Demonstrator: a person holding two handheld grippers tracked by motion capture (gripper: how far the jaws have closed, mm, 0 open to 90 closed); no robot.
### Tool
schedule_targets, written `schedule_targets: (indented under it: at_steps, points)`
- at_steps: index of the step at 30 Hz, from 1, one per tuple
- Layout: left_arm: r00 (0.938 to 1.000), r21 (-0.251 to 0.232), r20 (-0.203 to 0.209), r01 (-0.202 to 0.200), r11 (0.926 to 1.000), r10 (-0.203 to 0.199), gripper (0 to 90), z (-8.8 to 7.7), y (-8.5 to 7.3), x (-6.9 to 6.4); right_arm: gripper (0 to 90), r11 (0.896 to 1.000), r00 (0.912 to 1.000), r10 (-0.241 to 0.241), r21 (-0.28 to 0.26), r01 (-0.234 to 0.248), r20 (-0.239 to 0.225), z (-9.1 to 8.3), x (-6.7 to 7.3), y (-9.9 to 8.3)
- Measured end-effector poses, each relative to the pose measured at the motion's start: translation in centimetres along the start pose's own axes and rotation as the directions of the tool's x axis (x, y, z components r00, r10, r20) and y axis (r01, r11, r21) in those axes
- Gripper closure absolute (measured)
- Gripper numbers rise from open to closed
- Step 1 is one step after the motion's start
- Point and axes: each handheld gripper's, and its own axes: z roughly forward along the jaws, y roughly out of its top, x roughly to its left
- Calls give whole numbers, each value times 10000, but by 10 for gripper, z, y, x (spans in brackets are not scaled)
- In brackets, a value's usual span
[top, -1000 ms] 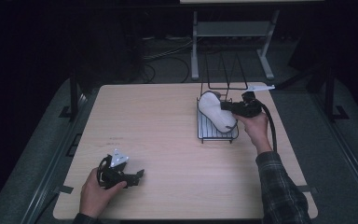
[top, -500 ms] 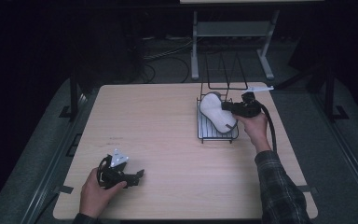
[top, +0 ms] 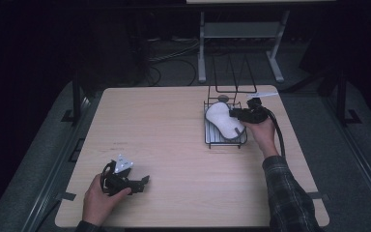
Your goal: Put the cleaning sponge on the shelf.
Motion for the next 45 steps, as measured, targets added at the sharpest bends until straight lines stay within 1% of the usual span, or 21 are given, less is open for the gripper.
schedule_targets:
  at_steps: [4, 7, 10, 13, 14, 15, 17, 18, 19, 22, 23, 24, 25, 29, 31, 32, 34, 38, 40, 43, 45]
  points:
    - [10000, 1, 1, -1, 10000, 1, 126, 0, 0, 0, 604, 10000, 9999, 49, -21, -49, 148, 0, -2, -1]
    - [10000, -1, 0, 0, 10000, 0, 126, 0, 0, 0, 605, 9999, 9997, 68, -152, -64, 229, -4, -3, 0]
    - [10000, 0, 1, 0, 10000, 0, 126, 0, 0, 0, 683, 9998, 9998, -119, -127, 121, 176, -11, -3, 1]
    - [10000, 1, 0, 1, 10000, -1, 127, 0, 0, 0, 770, 9995, 9995, -319, 59, 318, 55, -17, -1, -1]
    - [10000, 1, 0, 1, 10000, -1, 126, 0, 0, 0, 770, 9995, 9995, -319, 59, 318, 55, -17, -1, -1]
    - [10000, 3, -1, -3, 10000, 3, 127, 0, 0, 0, 801, 9983, 9984, -557, 179, 556, 63, -20, 1, -4]
    - [10000, 3, 0, -4, 10000, 4, 127, 0, 0, 0, 821, 9969, 9972, -722, 323, 715, 184, -23, 3, -7]
    - [10000, 3, 0, -4, 10000, 4, 127, 0, 0, 0, 821, 9969, 9972, -722, 323, 715, 184, -23, 3, -7]
    - [10000, 2, -2, -3, 10000, 3, 126, 0, 0, 0, 833, 9966, 9975, -698, 448, 692, 128, -25, 5, -13]
    - [10000, 13, -5, -3, 10000, 3, 127, 0, 0, 0, 833, 9951, 9965, -810, 579, 798, 185, -26, 6, -18]
    - [10000, 2, -1, 0, 10000, 0, 127, 0, 0, 0, 834, 9928, 9955, -916, 800, 896, 226, -26, 9, -23]
    - [10000, 0, -1, 1, 10000, -1, 126, 0, 0, 0, 834, 9904, 9936, -1100, 874, 1074, 255, -26, 10, -25]
    - [10000, 2, -2, 0, 10000, 0, 127, 0, 0, 0, 834, 9891, 9931, -1152, 945, 1125, 227, -26, 12, -27]
    - [10000, 2, -3, -4, 10000, 4, 127, 0, 0, 0, 833, 9888, 9928, -1189, 923, 1173, 118, -26, 15, -31]
    - [10000, 3, -4, 0, 10000, 0, 127, 0, 0, 0, 834, 9860, 9910, -1341, 996, 1340, -54, -26, 20, -32]
    - [10000, 12, -6, -4, 10000, 4, 127, 0, 0, 0, 834, 9860, 9910, -1341, 996, 1340, -54, -26, 20, -32]
    - [10000, 3, -3, -4, 10000, 4, 126, 0, 0, 0, 833, 9822, 9875, -1572, 1025, 1574, -105, -25, 26, -31]
    - [10000, 2, 1, -6, 10000, 6, 126, 0, 0, 0, 834, 9841, 9886, -1503, 941, 1503, -69, -26, 28, -30]
    - [10000, 2, -5, -1, 10000, 1, 127, 0, 0, 0, 833, 9859, 9898, -1419, 873, 1426, -138, -29, 27, -30]
    - [10000, 6, -13, 12, 10000, -12, 127, 0, 0, 0, 783, 9875, 9903, -1373, 759, 1384, -188, -38, 27, -30]
    - [10000, 8, -11, 7, 10000, -7, 127, 0, 0, 0, 723, 9874, 9899, -1416, 694, 1419, -92, -44, 28, -31]
